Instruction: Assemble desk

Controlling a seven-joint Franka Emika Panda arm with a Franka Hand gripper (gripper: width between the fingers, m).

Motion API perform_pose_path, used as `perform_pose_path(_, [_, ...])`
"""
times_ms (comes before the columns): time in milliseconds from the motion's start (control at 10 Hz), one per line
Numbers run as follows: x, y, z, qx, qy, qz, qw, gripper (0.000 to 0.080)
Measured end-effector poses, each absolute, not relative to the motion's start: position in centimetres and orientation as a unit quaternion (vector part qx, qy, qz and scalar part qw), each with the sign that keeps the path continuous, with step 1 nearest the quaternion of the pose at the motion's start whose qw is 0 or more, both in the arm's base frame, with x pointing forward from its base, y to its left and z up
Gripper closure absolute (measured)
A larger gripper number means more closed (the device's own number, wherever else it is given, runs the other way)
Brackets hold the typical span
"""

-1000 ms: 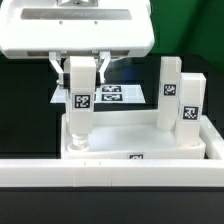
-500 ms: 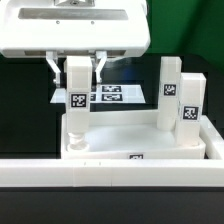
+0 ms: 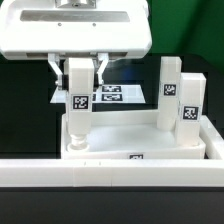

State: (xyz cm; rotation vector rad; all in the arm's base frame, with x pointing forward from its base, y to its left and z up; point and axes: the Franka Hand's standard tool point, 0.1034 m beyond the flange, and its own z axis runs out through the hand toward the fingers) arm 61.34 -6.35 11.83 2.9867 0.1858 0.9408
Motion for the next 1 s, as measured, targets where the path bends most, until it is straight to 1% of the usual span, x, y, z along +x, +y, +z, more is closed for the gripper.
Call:
perform_pose_path(200, [61.3, -6.7, 12.4, 0.949, 0.058, 0.31, 0.009, 0.0509])
perform_pose_path(300, [61.3, -6.7, 12.2, 0.949, 0.057, 0.309, 0.008, 0.0509])
perform_pose_path(400, [61.4, -7.1, 12.1, 0.946, 0.053, 0.321, 0.014, 0.0509])
perform_pose_path(500, [61.3, -7.4, 11.6, 0.943, 0.053, 0.327, 0.017, 0.0509])
perform_pose_path(600, [61.2, -7.4, 11.7, 0.946, 0.053, 0.32, 0.013, 0.0509])
perform_pose_path(800, [61.4, -7.4, 12.8, 0.947, 0.056, 0.315, 0.011, 0.0509])
perform_pose_path(900, [61.4, -6.8, 12.8, 0.951, 0.054, 0.305, 0.002, 0.0509])
perform_pose_path(1000, [61.3, -6.9, 12.6, 0.951, 0.054, 0.304, 0.002, 0.0509])
